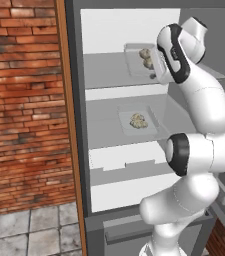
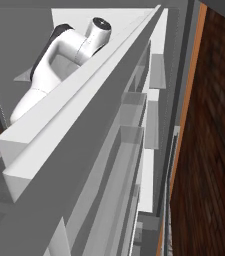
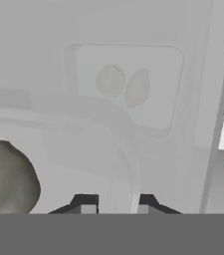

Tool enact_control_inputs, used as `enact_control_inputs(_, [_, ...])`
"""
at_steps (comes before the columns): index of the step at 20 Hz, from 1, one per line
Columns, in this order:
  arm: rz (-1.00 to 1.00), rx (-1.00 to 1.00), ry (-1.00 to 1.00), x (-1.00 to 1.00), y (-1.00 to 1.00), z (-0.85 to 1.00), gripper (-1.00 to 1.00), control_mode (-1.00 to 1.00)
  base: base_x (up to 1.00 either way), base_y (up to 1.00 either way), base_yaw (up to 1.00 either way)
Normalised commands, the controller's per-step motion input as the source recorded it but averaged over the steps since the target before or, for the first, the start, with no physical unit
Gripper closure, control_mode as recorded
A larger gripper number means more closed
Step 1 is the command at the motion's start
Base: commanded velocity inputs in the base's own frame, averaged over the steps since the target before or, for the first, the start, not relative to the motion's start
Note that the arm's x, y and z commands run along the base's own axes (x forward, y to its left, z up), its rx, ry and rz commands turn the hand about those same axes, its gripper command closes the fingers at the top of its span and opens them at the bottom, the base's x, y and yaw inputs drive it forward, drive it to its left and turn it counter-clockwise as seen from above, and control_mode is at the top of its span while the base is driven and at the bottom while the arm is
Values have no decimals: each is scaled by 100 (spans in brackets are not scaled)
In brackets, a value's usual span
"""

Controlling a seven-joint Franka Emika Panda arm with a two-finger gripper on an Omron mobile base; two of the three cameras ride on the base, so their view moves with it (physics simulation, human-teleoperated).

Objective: Place two dumplings into each of the tupperware containers and then place the containers in the fridge.

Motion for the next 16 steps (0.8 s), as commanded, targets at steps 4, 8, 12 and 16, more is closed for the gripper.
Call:
enact_control_inputs(4, [0, 0, 2, 23, 0, -8, 100, -100, 0, 0, 0])
enact_control_inputs(8, [1, 0, 4, 3, 0, -4, -100, -100, 0, 0, 0])
enact_control_inputs(12, [0, 0, 0, 3, 0, -8, -100, -100, 0, 0, 0])
enact_control_inputs(16, [0, 0, -3, 0, 0, -13, -100, -100, 0, 0, 0])
